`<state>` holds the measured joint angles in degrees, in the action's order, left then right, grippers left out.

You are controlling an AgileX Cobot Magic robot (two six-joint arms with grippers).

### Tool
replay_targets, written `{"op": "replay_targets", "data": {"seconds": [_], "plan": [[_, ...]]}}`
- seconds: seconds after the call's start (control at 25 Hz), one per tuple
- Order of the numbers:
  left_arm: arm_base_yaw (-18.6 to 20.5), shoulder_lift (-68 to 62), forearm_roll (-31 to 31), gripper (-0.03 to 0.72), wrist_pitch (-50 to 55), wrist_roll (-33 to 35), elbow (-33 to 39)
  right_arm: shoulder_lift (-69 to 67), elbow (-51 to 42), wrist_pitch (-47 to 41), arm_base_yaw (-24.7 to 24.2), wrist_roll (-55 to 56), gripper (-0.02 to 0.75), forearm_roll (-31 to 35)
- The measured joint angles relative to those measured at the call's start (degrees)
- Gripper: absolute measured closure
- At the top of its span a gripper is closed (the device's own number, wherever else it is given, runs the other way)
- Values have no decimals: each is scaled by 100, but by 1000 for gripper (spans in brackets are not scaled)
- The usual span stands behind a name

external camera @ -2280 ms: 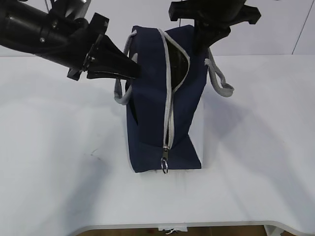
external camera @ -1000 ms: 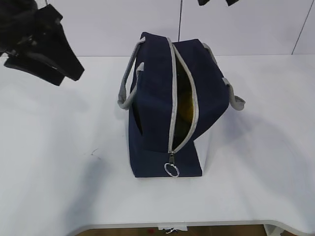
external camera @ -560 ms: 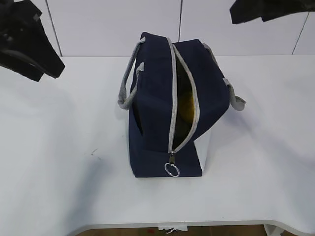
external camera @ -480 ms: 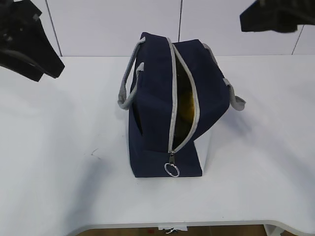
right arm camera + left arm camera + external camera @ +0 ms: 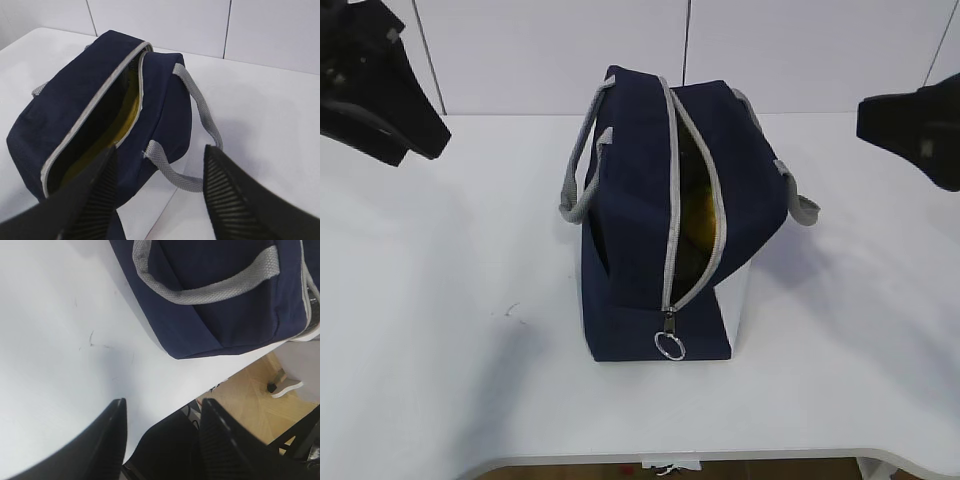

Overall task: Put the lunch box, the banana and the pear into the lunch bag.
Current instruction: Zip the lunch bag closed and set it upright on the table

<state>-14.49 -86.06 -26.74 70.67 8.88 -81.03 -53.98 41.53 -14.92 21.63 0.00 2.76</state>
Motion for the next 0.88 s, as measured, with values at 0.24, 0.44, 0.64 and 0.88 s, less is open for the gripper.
{"op": "replay_targets", "data": {"seconds": [0.24,0.44,0.64,0.88], "plan": [[0,0,0,327,10,0,0,-220,0,83,0,0,305,-13],[0,0,9,327,10,-44,0,-308,-126,236,0,0,305,-47],[0,10,9,327,10,-116,0,-308,-752,674,0,0,305,-62],[0,167,9,327,21,-116,0,-308,-1650,1788,0,0,305,-232]]}}
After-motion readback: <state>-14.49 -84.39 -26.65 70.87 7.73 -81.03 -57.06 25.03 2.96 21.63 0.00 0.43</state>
